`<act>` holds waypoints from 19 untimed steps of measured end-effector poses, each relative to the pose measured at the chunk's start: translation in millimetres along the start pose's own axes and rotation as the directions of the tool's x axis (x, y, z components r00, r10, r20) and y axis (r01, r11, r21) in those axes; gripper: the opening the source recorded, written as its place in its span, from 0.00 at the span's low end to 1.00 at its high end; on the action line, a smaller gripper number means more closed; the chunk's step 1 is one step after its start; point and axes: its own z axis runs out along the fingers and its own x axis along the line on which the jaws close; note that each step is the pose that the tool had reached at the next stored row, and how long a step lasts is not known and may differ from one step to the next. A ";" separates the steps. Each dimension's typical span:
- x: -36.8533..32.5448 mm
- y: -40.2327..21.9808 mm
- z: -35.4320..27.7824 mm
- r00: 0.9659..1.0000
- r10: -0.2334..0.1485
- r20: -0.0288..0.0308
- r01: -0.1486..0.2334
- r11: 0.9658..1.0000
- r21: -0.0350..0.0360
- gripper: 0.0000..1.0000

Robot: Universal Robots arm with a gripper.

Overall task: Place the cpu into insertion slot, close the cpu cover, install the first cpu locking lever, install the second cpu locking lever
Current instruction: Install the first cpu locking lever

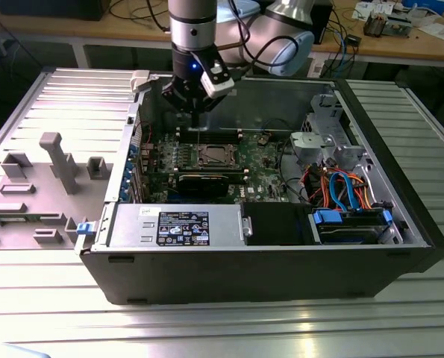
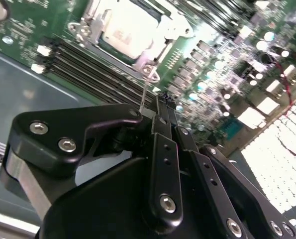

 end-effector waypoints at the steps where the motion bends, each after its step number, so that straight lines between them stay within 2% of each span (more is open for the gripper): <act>1: -2.9 0.4 0.1 1.000 0.000 0.000 0.000 1.000 0.000 0.11; 3: -10.1 0.9 0.4 1.000 0.000 0.000 0.000 1.000 0.001 0.11; 4: -10.6 0.9 0.4 1.000 0.000 0.000 0.000 1.000 0.001 0.11; 16: -11.2 0.9 1.0 1.000 0.000 0.000 0.000 1.000 0.000 0.11; 18: -11.3 0.8 1.5 1.000 0.000 0.000 0.000 1.000 -0.002 0.11; 19: -11.4 0.3 1.9 1.000 0.001 0.000 -0.001 1.000 -0.006 0.11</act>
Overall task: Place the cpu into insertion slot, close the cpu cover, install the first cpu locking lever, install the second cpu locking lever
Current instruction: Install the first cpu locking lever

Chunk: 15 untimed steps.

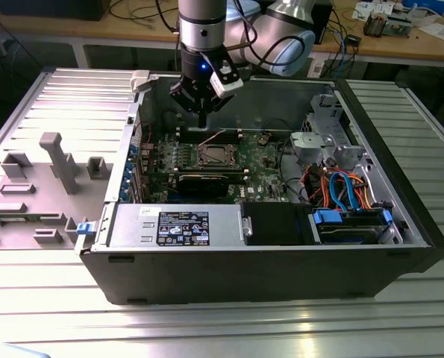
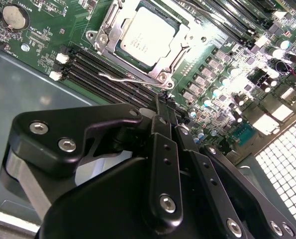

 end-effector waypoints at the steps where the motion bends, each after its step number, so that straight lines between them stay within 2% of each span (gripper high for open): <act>1: -0.1 -0.4 0.4 1.000 0.002 0.000 -0.002 1.000 -0.004 0.11; 2: -1.6 -0.9 2.1 1.000 0.008 0.000 -0.008 1.000 -0.007 0.11; 6: -9.3 -1.6 14.3 1.000 0.016 0.001 -0.016 1.000 -0.007 0.11; 8: -11.2 -1.7 17.5 1.000 0.016 0.001 -0.016 1.000 -0.007 0.11; 10: -17.1 -0.5 24.9 1.000 0.018 0.000 -0.018 1.000 -0.007 0.11; 12: -21.5 3.1 28.6 1.000 0.020 0.001 -0.020 1.000 -0.007 0.11; 15: -24.7 5.8 30.7 1.000 0.022 0.001 -0.022 1.000 -0.007 0.11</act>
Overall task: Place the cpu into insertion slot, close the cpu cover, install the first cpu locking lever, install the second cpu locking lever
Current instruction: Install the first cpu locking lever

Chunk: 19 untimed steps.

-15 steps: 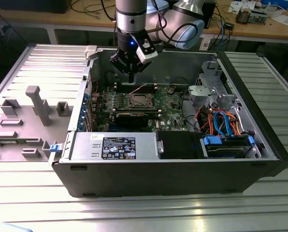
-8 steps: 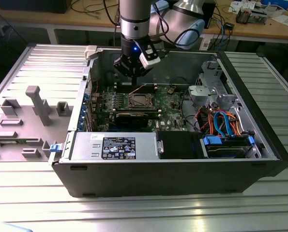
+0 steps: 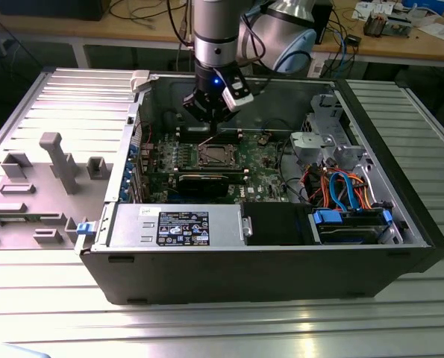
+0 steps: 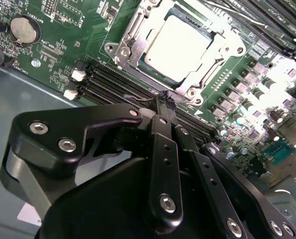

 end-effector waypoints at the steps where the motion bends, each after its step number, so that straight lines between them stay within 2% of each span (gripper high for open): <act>1: -0.8 0.1 0.3 1.000 0.000 0.000 0.000 1.000 0.000 0.11; 3: -2.9 0.1 0.9 1.000 0.001 0.000 -0.001 1.000 0.000 0.11; 9: -19.3 -0.1 8.1 1.000 0.014 0.000 -0.014 1.000 0.000 0.11; 12: -21.5 -0.2 11.1 1.000 0.016 0.000 -0.016 1.000 0.000 0.11; 19: -25.4 -0.6 24.4 1.000 0.021 0.000 -0.021 1.000 0.001 0.11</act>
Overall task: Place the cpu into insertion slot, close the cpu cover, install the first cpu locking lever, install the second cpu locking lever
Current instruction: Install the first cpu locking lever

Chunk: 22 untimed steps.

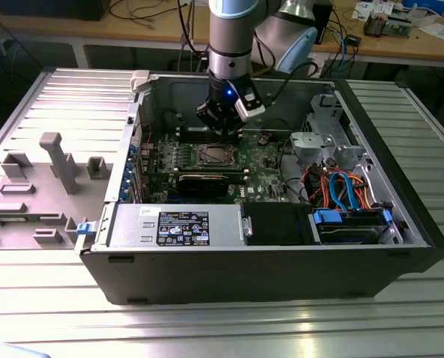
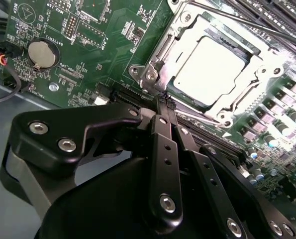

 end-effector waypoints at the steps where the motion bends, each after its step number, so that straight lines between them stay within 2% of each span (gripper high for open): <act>1: -0.2 0.0 1.0 1.000 0.000 0.000 0.000 1.000 0.000 0.11; 4: -0.5 0.0 2.4 1.000 0.001 0.000 -0.001 1.000 0.000 0.11; 19: -0.6 0.0 1.6 1.000 0.001 0.000 -0.001 1.000 0.000 0.11; 22: -0.6 0.0 1.8 1.000 0.001 0.000 -0.001 1.000 0.003 0.11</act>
